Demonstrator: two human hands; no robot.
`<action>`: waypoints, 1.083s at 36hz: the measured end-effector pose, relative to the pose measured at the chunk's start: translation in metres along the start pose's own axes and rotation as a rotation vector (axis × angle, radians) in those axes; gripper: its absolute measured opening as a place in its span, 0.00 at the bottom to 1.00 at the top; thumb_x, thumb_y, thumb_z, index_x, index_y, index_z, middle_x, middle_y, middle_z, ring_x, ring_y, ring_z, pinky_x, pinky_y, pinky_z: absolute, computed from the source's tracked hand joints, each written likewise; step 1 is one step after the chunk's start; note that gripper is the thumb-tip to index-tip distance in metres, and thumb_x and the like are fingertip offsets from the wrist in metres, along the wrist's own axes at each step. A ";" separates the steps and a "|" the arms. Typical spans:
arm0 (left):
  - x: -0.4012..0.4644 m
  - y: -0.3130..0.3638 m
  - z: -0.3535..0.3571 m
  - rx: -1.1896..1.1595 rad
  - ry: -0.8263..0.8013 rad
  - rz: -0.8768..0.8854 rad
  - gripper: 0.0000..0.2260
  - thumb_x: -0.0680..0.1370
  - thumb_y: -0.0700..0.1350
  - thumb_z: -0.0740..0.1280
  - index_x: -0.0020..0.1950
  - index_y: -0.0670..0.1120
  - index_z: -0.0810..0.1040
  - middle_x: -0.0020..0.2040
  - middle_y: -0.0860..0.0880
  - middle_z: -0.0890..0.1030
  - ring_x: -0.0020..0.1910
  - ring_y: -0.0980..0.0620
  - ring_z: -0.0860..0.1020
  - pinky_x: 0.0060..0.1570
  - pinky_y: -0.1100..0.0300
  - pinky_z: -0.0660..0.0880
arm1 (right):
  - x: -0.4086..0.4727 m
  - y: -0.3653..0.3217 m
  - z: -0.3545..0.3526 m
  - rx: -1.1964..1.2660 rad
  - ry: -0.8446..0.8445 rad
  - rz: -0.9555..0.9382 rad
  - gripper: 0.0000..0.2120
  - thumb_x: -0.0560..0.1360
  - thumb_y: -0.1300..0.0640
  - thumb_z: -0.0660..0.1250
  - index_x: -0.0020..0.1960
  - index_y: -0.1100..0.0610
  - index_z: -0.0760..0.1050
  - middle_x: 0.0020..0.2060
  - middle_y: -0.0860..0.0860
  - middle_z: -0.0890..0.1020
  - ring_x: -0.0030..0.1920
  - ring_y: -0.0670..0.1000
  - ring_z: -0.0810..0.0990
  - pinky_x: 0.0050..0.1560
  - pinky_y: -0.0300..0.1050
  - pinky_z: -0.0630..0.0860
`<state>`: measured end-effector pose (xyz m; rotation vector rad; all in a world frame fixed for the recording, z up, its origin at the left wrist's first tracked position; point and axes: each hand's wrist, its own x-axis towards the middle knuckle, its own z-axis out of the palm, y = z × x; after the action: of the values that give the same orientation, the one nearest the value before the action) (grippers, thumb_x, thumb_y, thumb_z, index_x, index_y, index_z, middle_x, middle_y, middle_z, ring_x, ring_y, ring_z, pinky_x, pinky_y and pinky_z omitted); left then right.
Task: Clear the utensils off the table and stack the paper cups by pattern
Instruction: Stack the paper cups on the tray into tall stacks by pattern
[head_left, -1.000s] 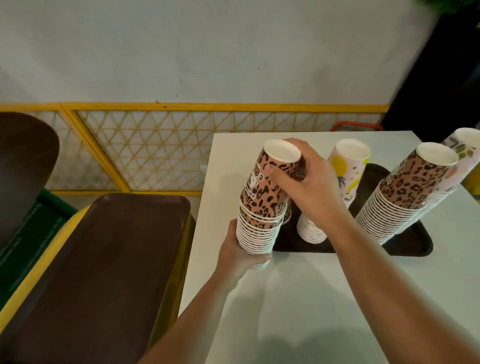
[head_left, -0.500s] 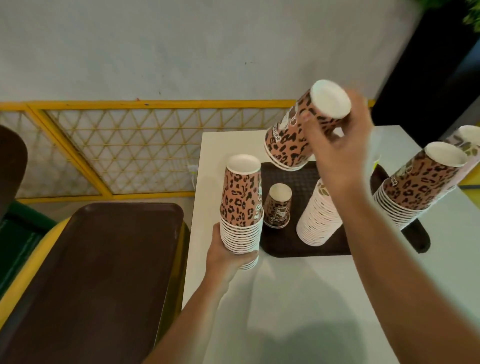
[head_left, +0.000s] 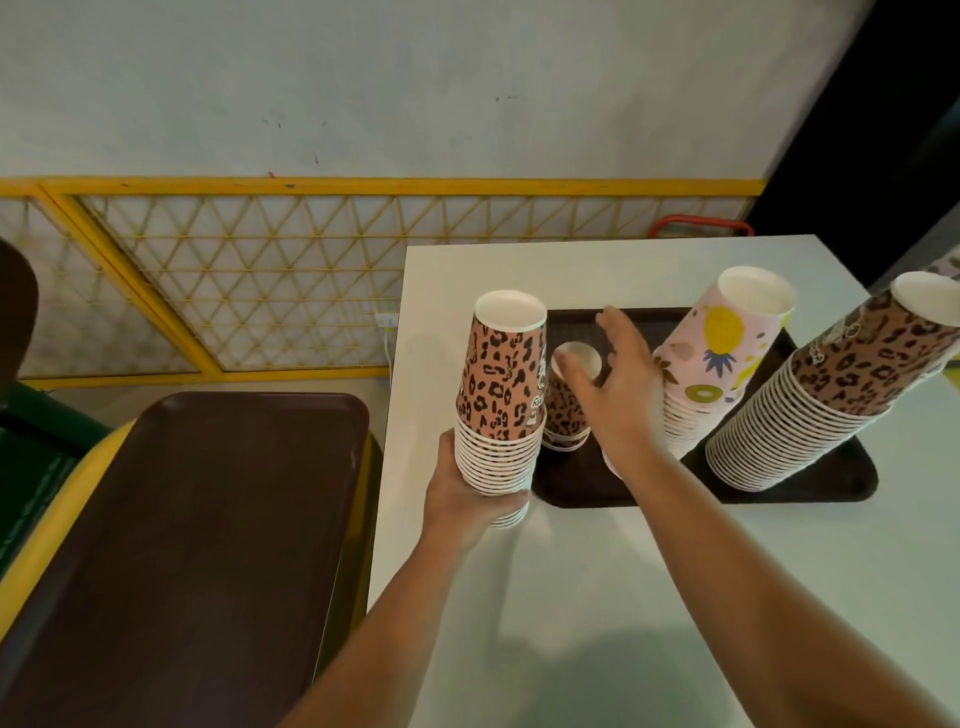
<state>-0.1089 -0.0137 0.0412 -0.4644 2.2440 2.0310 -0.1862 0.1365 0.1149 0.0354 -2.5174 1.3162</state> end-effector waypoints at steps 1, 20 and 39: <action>0.000 0.000 0.001 0.010 -0.001 0.006 0.42 0.53 0.44 0.79 0.65 0.53 0.67 0.55 0.54 0.79 0.56 0.52 0.78 0.52 0.50 0.79 | -0.001 -0.009 -0.004 0.074 0.025 -0.032 0.29 0.74 0.48 0.66 0.71 0.58 0.63 0.66 0.52 0.72 0.67 0.48 0.70 0.68 0.48 0.68; -0.004 0.009 0.013 0.043 -0.006 0.039 0.34 0.53 0.44 0.79 0.54 0.61 0.69 0.52 0.58 0.79 0.53 0.57 0.78 0.51 0.54 0.78 | -0.011 -0.071 -0.038 0.172 -0.206 -0.098 0.25 0.69 0.50 0.72 0.64 0.52 0.71 0.54 0.46 0.80 0.55 0.44 0.77 0.54 0.35 0.75; 0.000 0.005 0.006 0.061 0.060 0.022 0.37 0.58 0.36 0.81 0.60 0.55 0.67 0.51 0.59 0.77 0.53 0.53 0.77 0.50 0.55 0.77 | 0.018 -0.070 -0.050 0.269 0.313 -0.166 0.29 0.70 0.47 0.69 0.66 0.59 0.67 0.57 0.53 0.77 0.58 0.51 0.76 0.58 0.47 0.76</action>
<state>-0.1117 -0.0077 0.0456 -0.5040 2.3479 1.9784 -0.1802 0.1382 0.2024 0.0870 -2.0233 1.4556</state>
